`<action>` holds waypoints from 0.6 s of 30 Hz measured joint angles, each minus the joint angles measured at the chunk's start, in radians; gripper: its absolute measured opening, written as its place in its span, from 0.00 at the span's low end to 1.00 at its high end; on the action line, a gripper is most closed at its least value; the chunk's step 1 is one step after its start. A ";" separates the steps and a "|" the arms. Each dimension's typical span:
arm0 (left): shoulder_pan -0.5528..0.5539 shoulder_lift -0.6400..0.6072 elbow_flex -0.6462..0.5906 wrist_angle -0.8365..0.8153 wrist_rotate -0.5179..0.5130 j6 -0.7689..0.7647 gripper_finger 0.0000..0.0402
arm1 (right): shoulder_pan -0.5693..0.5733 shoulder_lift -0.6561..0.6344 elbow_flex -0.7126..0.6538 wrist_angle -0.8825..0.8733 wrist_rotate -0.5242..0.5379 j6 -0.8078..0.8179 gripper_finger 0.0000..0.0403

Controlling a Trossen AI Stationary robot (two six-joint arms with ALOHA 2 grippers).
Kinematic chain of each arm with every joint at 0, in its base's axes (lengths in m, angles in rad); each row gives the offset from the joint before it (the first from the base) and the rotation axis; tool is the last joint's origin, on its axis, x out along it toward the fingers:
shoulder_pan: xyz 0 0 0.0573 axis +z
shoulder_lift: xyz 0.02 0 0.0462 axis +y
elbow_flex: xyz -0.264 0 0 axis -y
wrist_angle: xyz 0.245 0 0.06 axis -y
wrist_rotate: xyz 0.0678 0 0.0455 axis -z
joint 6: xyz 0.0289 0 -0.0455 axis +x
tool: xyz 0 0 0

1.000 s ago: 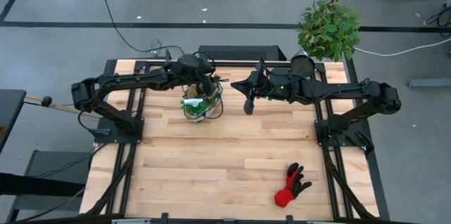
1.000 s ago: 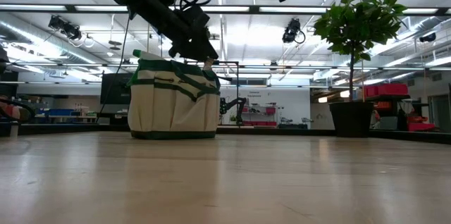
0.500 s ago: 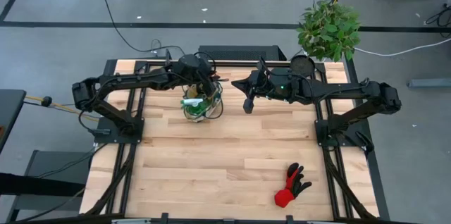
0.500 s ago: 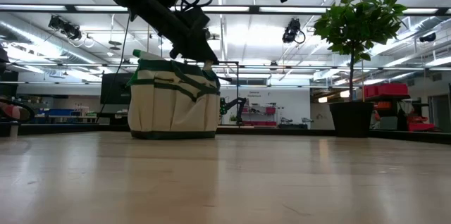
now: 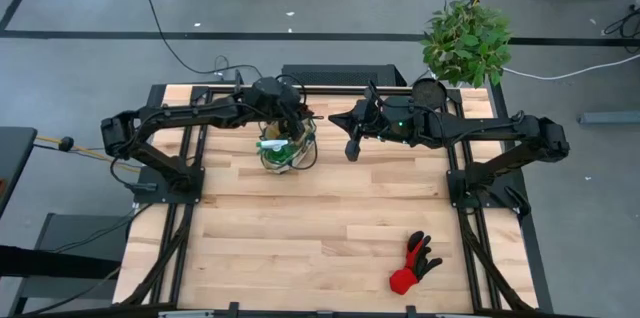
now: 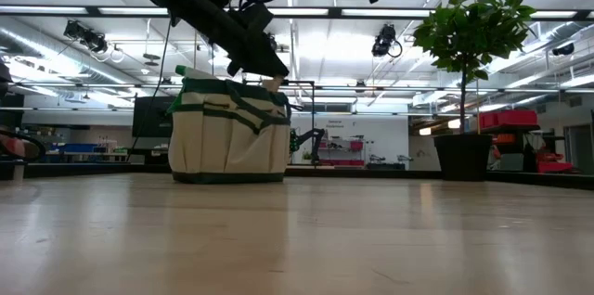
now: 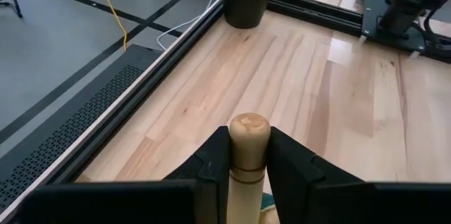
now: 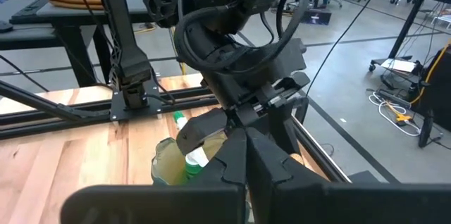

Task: Pick & Place Garden tools in Gardening bag
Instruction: Put the brown hand rake into the gardening bag

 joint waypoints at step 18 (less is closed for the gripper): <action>0.011 -0.053 0.000 -0.051 0.088 0.077 0.21 | 0.000 0.000 0.000 -0.006 0.000 -0.003 0.02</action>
